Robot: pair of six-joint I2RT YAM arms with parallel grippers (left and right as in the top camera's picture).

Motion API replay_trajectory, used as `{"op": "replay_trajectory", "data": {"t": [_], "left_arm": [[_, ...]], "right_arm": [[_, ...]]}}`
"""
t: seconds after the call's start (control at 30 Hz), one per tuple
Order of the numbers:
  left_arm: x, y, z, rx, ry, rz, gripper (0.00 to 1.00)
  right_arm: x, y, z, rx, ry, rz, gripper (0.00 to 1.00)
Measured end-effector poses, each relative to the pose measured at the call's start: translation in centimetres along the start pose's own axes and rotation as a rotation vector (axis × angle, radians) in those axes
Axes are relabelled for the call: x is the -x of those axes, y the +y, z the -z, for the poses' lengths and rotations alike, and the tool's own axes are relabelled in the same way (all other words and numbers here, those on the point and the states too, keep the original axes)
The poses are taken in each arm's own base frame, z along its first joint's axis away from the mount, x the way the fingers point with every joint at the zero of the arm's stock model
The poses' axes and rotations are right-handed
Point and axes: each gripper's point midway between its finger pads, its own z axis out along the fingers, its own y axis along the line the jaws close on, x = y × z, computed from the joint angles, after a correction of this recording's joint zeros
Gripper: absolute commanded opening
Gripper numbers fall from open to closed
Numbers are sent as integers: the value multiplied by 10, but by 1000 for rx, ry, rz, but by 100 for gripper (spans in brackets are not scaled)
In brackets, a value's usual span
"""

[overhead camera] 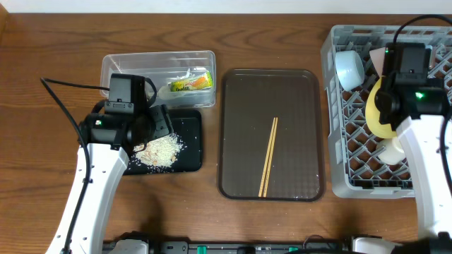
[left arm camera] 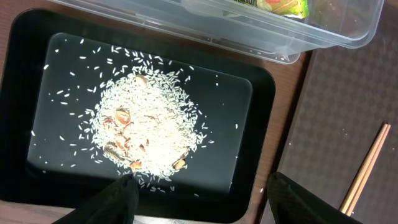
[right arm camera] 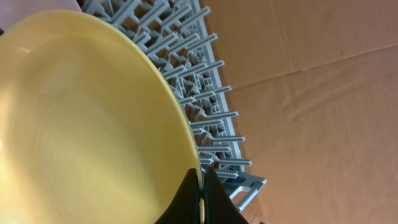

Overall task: Sort waste into correct bins and load items into the dishwasher rack
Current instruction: 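Lift the yellow plate and stand it upright in the dish rack, then reach the right gripper to the chopsticks on the brown tray and grasp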

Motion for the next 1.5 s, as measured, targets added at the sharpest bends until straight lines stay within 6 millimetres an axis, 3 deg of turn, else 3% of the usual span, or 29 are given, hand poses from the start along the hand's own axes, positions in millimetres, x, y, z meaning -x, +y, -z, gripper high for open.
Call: {"op": "replay_trajectory", "data": {"t": [0.2,0.23,0.37,0.47,0.57,0.67,0.77,0.87,0.97,1.13,1.33,1.5], "left_arm": [[0,0,0,0,0,0,69],[0,0,0,0,0,0,69],[0,0,0,0,0,0,69],[0,0,0,0,1,0,69],[0,0,0,1,2,0,69],[0,0,0,1,2,0,69],[0,0,0,1,2,0,69],[-1,0,0,1,2,0,69],[-1,0,0,1,2,0,69],[-1,0,0,1,2,0,69],[0,0,0,1,1,0,69],[0,0,0,1,1,0,69]], "right_arm": [[-3,14,-13,-1,39,15,4],[-3,16,-14,1,41,4,13],[7,29,-15,65,10,-101,68],[15,40,-14,134,-15,-150,78],[24,50,-7,224,-55,-191,80],[34,58,15,366,-114,-232,79],[43,71,56,573,-196,-246,76],[39,93,101,795,-227,-218,76],[18,123,129,945,-156,-154,70],[-17,178,151,1071,-17,-46,63],[-82,252,146,1108,198,31,62],[-130,298,139,1102,308,59,60]]}}
